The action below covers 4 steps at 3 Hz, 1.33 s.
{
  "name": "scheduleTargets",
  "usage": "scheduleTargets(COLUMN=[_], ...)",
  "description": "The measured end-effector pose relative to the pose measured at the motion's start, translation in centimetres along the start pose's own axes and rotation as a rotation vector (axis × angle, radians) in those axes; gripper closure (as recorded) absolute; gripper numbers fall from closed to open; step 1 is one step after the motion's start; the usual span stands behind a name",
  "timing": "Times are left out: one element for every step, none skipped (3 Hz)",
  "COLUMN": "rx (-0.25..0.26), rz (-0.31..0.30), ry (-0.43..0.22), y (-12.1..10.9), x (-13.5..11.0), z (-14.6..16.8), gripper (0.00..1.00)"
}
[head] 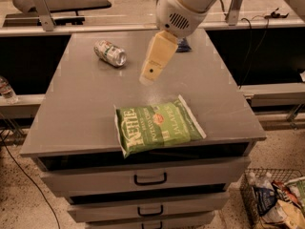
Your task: Place 7up can upright
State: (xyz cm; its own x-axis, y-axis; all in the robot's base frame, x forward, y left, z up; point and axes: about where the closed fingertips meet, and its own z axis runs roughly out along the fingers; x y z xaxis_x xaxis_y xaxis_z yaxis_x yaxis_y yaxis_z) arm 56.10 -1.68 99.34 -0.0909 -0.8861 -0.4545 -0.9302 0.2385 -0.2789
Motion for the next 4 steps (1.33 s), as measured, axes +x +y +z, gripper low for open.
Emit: scheduleTargets(rx=[0.000, -0.005, -0.014, -0.031], rz=[0.000, 0.011, 0.043, 0.082], ry=[0.000, -0.030, -0.078, -0.128], y=[0.0, -1.1, -3.4, -6.3], x=[0.0, -1.8, -4.9, -8.4], z=[0.0, 3.0, 9.0, 15.6], gripper=[0.00, 0.00, 0.00, 0.00])
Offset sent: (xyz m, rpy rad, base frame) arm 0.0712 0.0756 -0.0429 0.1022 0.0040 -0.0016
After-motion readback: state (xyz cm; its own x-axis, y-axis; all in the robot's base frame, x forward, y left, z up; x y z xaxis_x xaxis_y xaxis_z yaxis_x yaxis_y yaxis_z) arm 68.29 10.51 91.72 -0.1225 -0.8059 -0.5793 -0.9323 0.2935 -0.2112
